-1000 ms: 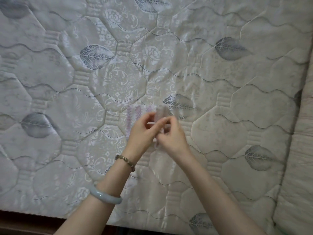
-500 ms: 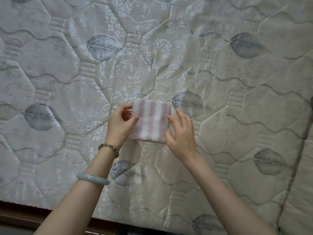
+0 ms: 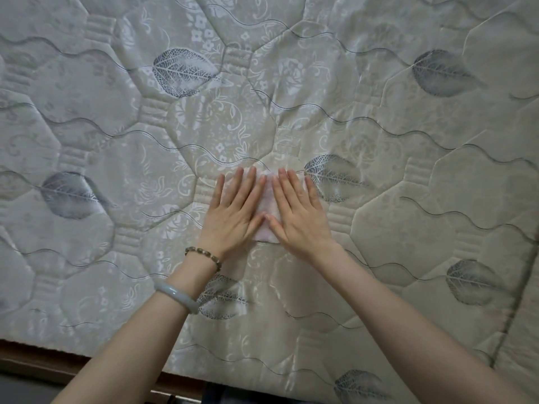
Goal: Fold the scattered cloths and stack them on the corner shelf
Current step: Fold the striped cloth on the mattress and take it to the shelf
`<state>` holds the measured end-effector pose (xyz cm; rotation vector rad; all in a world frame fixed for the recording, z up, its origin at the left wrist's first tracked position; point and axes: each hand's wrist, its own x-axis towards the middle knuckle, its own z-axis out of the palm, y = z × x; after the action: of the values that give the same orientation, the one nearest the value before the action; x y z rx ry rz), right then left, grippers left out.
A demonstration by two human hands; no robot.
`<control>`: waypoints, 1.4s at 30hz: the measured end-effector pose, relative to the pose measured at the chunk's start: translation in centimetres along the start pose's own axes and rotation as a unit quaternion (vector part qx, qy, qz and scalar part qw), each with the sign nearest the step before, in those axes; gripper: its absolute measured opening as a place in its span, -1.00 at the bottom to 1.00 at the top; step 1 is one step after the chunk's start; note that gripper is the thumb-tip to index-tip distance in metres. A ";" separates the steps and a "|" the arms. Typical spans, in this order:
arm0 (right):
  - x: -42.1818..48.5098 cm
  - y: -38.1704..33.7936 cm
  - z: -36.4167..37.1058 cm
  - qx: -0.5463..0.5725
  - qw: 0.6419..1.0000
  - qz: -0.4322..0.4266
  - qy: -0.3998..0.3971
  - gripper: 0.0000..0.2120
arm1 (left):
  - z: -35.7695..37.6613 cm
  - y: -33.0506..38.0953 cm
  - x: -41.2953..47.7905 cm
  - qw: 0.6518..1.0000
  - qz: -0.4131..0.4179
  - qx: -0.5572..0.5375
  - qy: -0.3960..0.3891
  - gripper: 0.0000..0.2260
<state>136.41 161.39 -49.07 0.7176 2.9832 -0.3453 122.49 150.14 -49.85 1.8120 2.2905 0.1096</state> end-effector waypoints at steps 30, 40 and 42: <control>0.1 -0.8 -2.3 0.634 0.581 0.509 -0.034 -0.96 | -2.7 1.6 1.0 0.770 -0.444 -0.447 -0.096 -0.75; -1.3 -2.3 -13.4 0.708 0.605 0.364 -0.025 -0.88 | -12.5 4.3 -3.8 0.596 -0.375 -0.710 0.029 -0.91; -1.7 -3.3 -17.0 0.699 0.633 0.331 -0.025 -0.84 | -15.9 4.9 -5.2 0.584 -0.359 -0.726 0.055 -0.89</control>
<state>136.43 161.62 -31.65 1.6029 1.5143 -2.4683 124.84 147.44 -32.78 -0.0022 1.5980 1.4176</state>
